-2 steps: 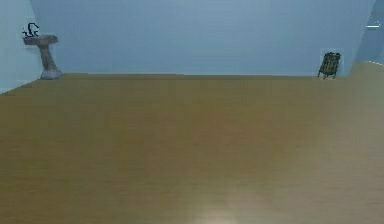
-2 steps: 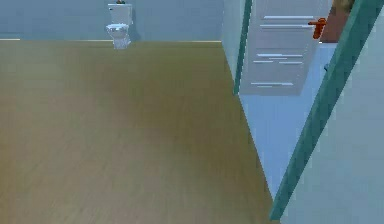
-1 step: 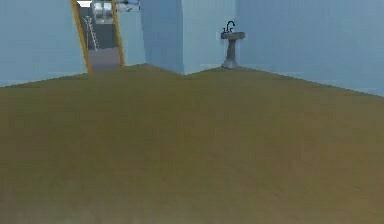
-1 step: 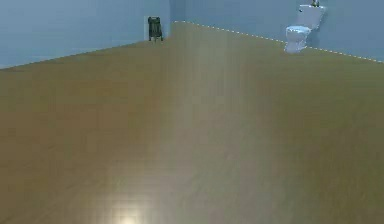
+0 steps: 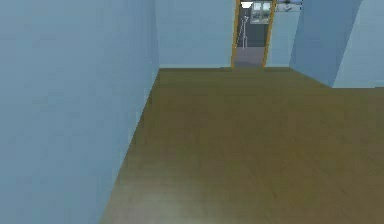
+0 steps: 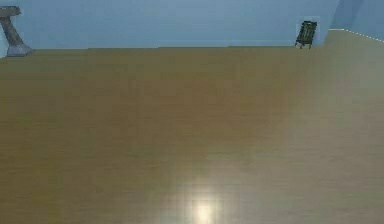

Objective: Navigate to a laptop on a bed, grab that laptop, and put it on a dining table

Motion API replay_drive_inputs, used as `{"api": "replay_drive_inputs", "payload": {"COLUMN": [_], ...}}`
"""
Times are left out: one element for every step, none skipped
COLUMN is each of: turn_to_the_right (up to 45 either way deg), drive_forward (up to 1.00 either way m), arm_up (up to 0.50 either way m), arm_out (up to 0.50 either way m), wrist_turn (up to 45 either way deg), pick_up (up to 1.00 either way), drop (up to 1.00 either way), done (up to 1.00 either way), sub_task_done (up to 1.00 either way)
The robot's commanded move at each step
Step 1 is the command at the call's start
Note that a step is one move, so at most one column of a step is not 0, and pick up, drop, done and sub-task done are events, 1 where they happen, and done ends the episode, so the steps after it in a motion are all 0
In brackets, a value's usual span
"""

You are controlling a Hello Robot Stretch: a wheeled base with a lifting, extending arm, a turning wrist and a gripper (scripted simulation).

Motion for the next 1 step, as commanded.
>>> {"api": "replay_drive_inputs", "payload": {"turn_to_the_right": [0.0], "drive_forward": [1.00], "arm_up": [0.00], "arm_out": [0.00], "wrist_turn": [0.0], "pick_up": [0.00], "drop": [0.00], "done": [0.00], "sub_task_done": [0.00]}}
